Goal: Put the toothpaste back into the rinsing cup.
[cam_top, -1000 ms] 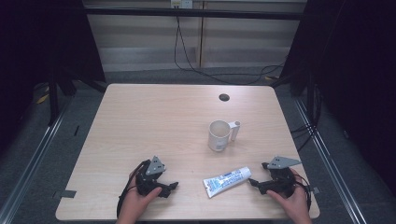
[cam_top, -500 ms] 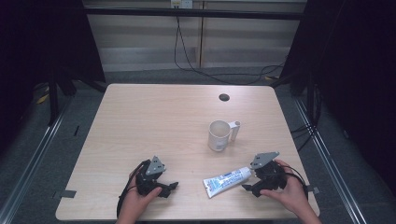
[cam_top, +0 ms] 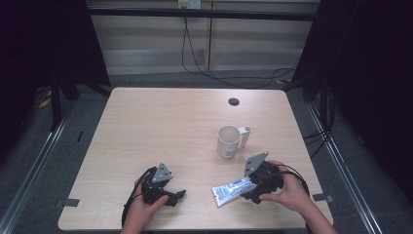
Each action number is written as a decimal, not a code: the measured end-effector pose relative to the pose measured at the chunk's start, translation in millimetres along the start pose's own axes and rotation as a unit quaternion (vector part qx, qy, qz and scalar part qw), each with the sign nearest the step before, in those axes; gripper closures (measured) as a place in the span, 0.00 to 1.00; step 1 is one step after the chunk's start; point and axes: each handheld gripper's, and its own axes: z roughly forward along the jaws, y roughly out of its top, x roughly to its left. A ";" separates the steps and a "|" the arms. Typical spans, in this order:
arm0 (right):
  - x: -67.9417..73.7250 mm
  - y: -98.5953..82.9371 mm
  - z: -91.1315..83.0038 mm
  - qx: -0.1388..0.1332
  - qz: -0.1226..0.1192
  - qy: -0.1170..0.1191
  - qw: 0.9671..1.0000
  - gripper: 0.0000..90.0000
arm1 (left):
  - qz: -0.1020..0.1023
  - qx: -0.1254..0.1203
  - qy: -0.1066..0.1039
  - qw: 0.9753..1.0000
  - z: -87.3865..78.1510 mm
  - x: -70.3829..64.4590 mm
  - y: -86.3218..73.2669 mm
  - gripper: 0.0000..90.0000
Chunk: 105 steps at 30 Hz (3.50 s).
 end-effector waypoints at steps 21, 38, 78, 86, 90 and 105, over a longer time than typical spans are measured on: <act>2.1 31.1 14.7 0.069 -0.041 0.022 0.997 0.18 | -0.003 -0.002 -0.002 1.000 -0.4 1.1 -0.2 0.17; 4.1 36.9 22.4 0.091 -0.074 0.037 0.992 0.28 | -0.005 -0.002 -0.004 1.000 -0.7 2.0 -0.3 0.17; -11.1 27.1 -22.9 -0.125 0.063 0.031 0.990 0.76 | 0.000 -0.002 -0.004 1.000 -1.5 2.6 -0.8 0.17; -15.5 24.5 -32.1 -0.177 0.091 0.033 0.980 0.76 | 0.000 -0.001 -0.003 1.000 -1.4 2.3 -0.8 0.17; -16.8 24.9 -35.1 -0.191 0.104 0.030 0.976 0.76 | 0.001 -0.001 -0.004 1.000 -1.6 2.7 -0.8 0.17; -25.8 33.4 -47.4 -0.253 0.142 0.014 0.957 0.76 | 0.000 -0.002 -0.003 1.000 -1.4 2.3 -0.8 0.17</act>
